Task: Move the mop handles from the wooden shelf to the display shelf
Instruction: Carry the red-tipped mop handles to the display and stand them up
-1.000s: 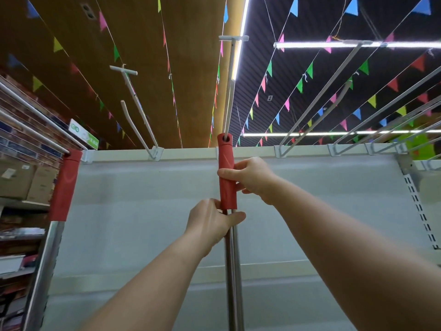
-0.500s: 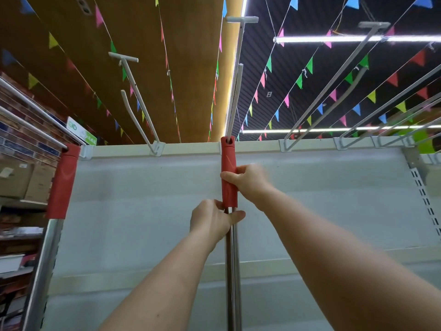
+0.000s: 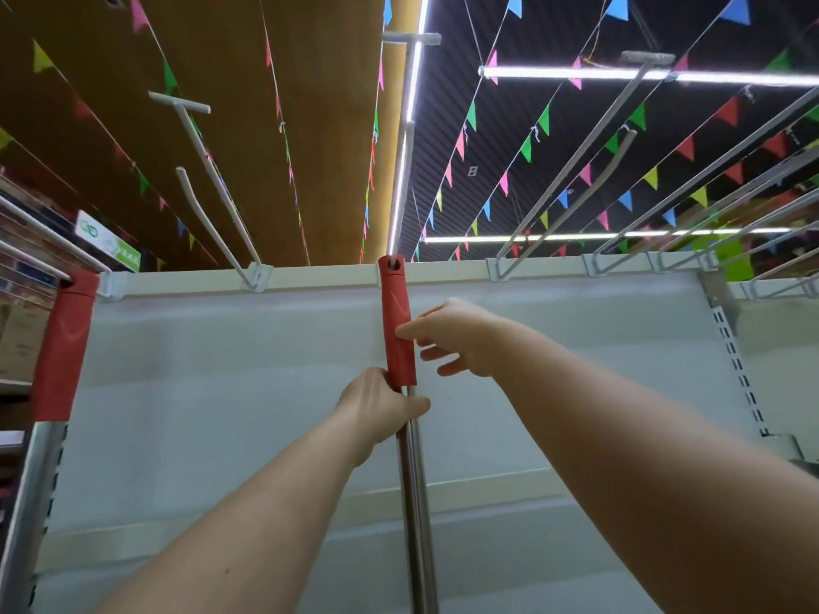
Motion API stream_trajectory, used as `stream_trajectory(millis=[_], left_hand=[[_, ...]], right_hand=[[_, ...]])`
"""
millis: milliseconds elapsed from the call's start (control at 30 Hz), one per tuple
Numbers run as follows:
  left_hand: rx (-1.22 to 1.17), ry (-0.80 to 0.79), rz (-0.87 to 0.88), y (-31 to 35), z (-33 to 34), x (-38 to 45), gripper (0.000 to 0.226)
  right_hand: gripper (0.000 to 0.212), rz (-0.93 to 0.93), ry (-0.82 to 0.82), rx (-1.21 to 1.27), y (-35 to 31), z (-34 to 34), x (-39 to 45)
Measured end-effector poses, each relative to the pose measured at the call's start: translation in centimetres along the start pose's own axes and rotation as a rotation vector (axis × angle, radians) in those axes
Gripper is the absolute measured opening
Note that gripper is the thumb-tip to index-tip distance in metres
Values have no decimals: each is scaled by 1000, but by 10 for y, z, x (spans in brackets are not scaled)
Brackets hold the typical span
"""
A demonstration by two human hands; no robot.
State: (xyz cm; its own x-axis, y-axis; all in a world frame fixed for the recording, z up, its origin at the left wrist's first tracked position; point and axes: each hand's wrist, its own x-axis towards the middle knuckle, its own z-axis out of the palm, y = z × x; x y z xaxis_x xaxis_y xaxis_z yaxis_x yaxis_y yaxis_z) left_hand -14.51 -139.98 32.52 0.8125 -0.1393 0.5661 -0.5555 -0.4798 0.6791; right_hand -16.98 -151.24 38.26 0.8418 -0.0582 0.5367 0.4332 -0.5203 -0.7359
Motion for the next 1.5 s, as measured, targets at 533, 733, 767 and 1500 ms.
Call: stream_trajectory(millis=[533, 733, 767, 1500], left_hand=[[-271, 43, -329, -91, -12, -239, 71], [-116, 205, -420, -96, -82, -324, 60], [-89, 245, -432, -93, -94, -335, 48], [101, 1061, -851, -132, -403, -686, 25]], right_hand=[[63, -229, -500, 390, 27, 71, -183], [48, -220, -745, 530, 8, 147, -232], [47, -223, -781, 542, 0, 161, -240], [37, -42, -1394, 835, -212, 500, -497]])
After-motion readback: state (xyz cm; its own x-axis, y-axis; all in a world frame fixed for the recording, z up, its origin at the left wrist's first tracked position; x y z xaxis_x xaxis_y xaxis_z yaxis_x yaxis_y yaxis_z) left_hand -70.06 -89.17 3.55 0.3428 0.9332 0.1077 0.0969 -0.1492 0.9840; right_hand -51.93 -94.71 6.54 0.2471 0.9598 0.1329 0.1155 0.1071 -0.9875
